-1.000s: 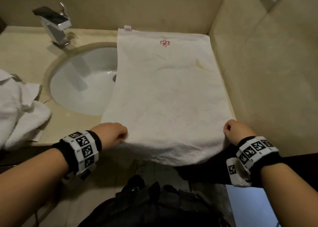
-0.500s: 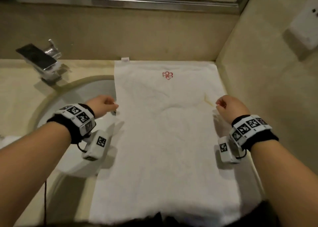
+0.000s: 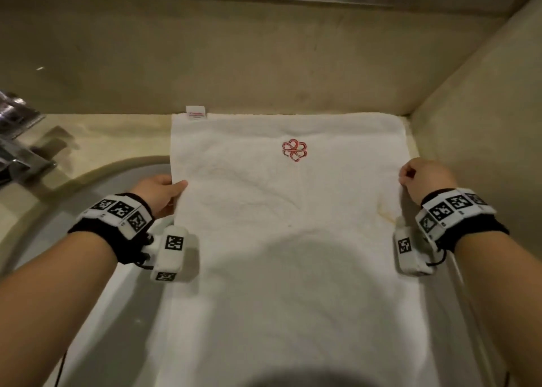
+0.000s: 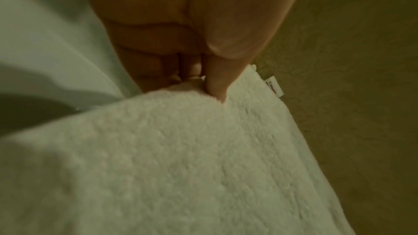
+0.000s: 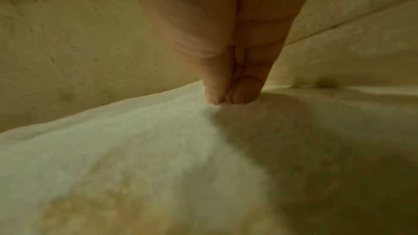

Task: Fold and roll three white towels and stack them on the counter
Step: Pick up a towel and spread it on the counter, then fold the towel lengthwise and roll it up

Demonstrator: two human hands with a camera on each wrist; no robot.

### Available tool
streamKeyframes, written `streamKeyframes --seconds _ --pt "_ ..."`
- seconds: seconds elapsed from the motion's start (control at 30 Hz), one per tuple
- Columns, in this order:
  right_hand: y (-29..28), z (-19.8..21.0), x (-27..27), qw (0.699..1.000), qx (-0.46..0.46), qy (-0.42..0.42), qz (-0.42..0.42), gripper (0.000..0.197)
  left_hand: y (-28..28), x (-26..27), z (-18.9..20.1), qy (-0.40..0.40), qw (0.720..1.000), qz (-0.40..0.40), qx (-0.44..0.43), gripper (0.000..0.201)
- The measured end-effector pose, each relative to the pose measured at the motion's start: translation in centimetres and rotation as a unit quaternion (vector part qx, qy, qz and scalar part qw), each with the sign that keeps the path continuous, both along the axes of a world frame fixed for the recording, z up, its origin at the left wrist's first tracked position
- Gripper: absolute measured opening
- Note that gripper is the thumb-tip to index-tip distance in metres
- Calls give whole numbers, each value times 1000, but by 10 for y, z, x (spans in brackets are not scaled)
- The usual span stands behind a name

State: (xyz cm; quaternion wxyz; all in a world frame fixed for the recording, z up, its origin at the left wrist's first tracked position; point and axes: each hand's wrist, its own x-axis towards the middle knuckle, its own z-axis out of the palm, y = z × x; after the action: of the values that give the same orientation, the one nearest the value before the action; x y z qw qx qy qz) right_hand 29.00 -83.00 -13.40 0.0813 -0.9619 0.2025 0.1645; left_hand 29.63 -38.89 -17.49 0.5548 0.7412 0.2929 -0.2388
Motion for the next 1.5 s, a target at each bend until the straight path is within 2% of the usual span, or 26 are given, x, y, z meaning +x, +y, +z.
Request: streamKeyframes --seconds 0.17,0.23,0.3,0.37,0.43,0.47,0.57,0.67,0.77,0.8,0.9,1.0,1.07,1.17,1.23,1.3,1.37,1.43,1.47,1.5 --pt "-5 7 -5 1000 -12 -3 -21 7 -8 0 5 -25 1000 -20 0 12" --pt "0 13 -9 1000 -4 -4 -20 11 -11 -2 7 -40 998 -37 37 21" --pt "7 23 -23 1000 19 -13 -14 20 -12 -12 13 -65 989 -77 111 34" --pt "13 36 -51 997 59 -42 -9 26 -15 -31 24 -105 974 -107 168 44" --pt "19 50 -95 993 86 -79 -3 26 -22 -66 43 -141 964 -149 170 42" --pt "22 55 -118 993 85 -85 5 25 -26 -86 52 -154 952 -197 175 35" --pt "27 60 -202 996 67 -60 8 22 -34 -159 76 -182 893 -368 183 16" --pt "33 45 -280 999 40 3 -21 18 -33 -235 88 -155 818 -518 196 19" --pt "36 20 -330 998 29 52 -29 20 -22 -289 79 -131 732 -602 290 30" --pt "36 13 -339 998 27 52 -38 19 -19 -300 75 -134 720 -602 318 30" --pt "32 2 -348 999 8 23 -45 13 -16 -324 65 -166 747 -542 346 30" --pt "27 0 -342 999 -14 24 -29 17 -11 -332 59 -219 736 -533 354 29" --pt "23 3 -337 998 -23 34 -36 19 -4 -334 60 -234 713 -560 352 32" --pt "37 13 -342 998 -33 15 -47 18 16 -338 61 -250 649 -621 362 40" --pt "66 22 -352 998 8 -46 -32 15 23 -336 61 -272 617 -643 362 42" --pt "116 33 -366 991 108 -82 11 12 23 -329 61 -286 598 -661 352 38" --pt "176 40 -382 971 226 -61 52 9 18 -320 60 -312 566 -683 339 30" --pt "235 41 -392 943 328 -27 53 11 13 -308 59 -325 530 -710 330 26" --pt "259 38 -394 934 354 -13 43 12 11 -303 60 -327 532 -714 317 25" --pt "282 34 -397 927 373 -8 32 10 8 -300 61 -321 555 -710 291 23"
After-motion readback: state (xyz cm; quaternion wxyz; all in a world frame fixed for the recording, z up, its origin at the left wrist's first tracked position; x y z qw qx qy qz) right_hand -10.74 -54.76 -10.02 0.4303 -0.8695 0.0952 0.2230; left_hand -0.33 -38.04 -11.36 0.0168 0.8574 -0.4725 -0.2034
